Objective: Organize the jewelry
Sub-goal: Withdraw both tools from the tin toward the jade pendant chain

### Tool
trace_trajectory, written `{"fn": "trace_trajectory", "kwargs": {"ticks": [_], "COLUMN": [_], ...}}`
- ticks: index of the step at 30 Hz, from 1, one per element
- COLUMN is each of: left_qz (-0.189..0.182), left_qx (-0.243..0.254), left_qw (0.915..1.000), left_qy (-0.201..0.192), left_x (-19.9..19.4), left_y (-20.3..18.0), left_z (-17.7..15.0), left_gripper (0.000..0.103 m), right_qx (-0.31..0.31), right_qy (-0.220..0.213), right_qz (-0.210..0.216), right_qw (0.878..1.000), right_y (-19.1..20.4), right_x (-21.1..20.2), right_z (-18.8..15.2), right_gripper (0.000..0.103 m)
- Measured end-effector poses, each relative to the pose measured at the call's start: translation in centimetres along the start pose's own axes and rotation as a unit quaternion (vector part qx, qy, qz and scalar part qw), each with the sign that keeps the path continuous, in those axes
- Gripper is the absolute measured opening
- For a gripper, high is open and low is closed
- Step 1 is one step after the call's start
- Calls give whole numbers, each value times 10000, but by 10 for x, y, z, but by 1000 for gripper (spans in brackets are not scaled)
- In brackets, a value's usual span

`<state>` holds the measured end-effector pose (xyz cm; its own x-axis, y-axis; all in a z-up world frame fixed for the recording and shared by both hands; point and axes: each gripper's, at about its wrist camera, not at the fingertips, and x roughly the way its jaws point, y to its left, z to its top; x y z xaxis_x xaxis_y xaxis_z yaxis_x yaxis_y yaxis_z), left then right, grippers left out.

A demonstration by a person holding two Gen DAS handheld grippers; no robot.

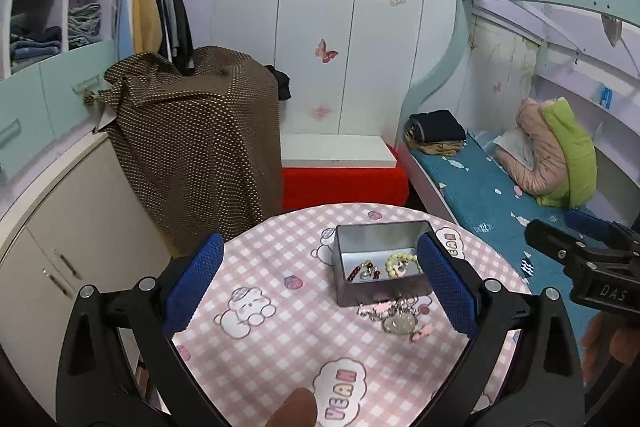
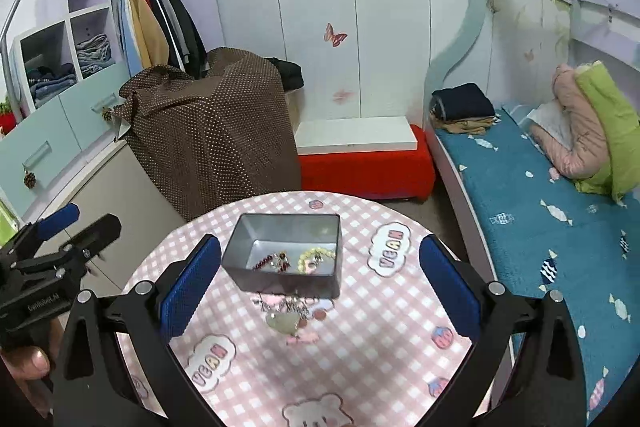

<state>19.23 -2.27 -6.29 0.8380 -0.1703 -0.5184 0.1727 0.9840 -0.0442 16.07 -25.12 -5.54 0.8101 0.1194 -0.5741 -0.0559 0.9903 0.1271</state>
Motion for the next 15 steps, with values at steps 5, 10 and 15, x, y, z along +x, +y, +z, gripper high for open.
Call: {"fn": "trace_trajectory", "kwargs": {"ticks": [5,10,15], "left_qz": [155,215,176], "left_qx": [61,100,-20], "left_qw": [9998,9996,9986], "left_qy": [-48,169,494], "left_x": [-15,-11,6], "left_y": [-2,-2,-2], "left_z": [-18,-47,-73], "left_gripper": [97,97,97], "right_qx": [-90,-216,-282], "right_qy": [47,306,687], "right_qz": [-147,-276,-270], "right_qw": [9998,9989,9969], "right_y": [-1,0,2], "right_x": [-8,1,25], "right_z": [-20,-48,-73], "right_gripper": [96,95,95]}}
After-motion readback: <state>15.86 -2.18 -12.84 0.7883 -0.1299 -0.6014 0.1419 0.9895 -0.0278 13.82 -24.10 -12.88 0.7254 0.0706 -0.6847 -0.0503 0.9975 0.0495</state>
